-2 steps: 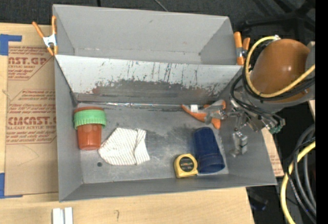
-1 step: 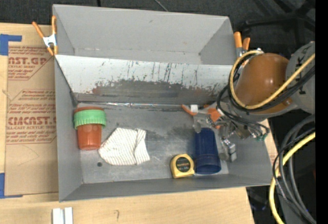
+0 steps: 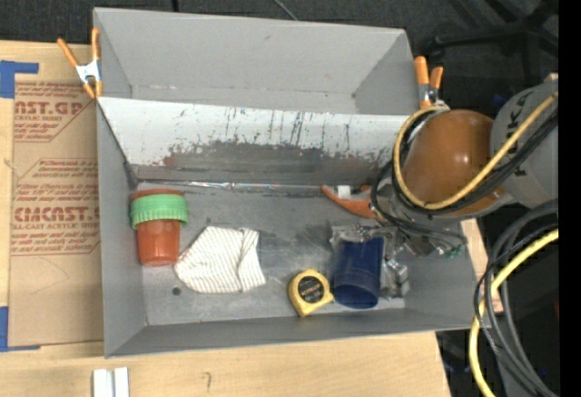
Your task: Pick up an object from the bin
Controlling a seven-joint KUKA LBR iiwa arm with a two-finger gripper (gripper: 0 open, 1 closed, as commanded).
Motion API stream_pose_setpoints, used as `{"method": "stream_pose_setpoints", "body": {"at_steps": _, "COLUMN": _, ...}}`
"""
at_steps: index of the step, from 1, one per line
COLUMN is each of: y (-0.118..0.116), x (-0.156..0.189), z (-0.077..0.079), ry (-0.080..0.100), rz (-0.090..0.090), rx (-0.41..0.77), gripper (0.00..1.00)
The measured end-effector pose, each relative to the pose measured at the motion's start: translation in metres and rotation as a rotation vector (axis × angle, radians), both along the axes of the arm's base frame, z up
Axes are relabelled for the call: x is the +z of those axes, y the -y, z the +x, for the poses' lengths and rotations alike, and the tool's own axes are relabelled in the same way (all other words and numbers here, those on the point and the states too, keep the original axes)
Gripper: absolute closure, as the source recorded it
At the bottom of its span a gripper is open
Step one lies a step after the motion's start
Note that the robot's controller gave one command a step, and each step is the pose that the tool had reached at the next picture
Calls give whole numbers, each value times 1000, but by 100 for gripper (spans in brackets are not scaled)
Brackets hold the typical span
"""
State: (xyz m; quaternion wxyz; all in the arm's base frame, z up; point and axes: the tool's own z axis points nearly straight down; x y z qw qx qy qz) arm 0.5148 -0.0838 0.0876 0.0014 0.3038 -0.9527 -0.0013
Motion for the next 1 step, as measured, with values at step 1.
{"method": "stream_pose_setpoints", "body": {"at_steps": 1, "y": -6, "x": -18, "z": -4, "ry": 4, "rz": -1, "rx": 180, "gripper": 100}}
